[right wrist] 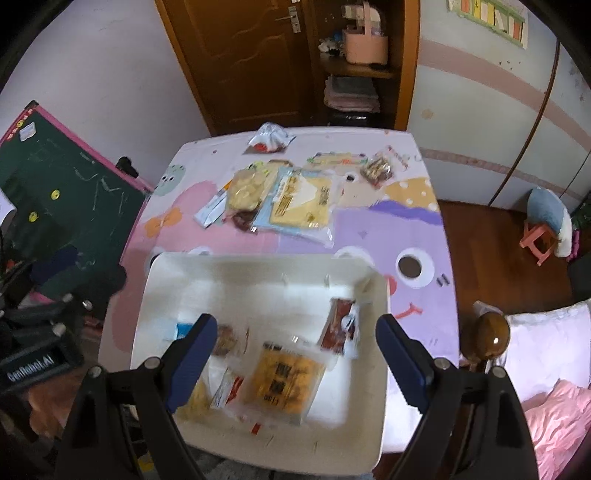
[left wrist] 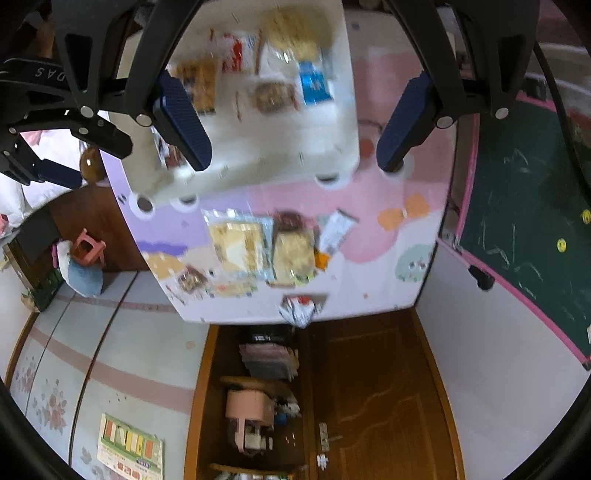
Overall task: Organize snacks
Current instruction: 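Move both grippers from the tray toward the bread bags on the table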
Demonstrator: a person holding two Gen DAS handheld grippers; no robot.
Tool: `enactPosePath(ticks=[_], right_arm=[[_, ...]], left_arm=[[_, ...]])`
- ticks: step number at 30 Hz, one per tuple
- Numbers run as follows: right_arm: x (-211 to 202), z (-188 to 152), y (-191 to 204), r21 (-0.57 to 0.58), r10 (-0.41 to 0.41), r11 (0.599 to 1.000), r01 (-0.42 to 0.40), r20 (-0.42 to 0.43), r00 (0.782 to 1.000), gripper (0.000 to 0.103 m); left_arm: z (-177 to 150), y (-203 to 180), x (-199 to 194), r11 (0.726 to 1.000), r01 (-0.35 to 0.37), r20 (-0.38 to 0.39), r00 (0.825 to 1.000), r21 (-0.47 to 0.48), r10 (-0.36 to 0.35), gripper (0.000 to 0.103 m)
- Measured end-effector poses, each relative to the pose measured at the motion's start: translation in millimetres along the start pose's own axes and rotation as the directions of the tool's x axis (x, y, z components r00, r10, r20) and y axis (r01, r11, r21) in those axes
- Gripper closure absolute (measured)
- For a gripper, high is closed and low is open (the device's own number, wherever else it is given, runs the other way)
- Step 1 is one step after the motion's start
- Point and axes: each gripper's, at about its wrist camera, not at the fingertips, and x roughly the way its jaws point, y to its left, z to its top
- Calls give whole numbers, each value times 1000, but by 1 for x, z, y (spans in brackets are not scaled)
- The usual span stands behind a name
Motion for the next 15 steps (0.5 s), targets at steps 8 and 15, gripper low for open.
enactPosePath(ticks=[8,15], right_arm=[[17,62,-4,2,-6,1000,6,68,998,15],[77,122,-4,-26,-48,998,51,97,994,15]], left_arm=[[61,14,30,1000,-4,80,997,16,3,13],[109,14,105,999,44,11,999,11,-44,13]])
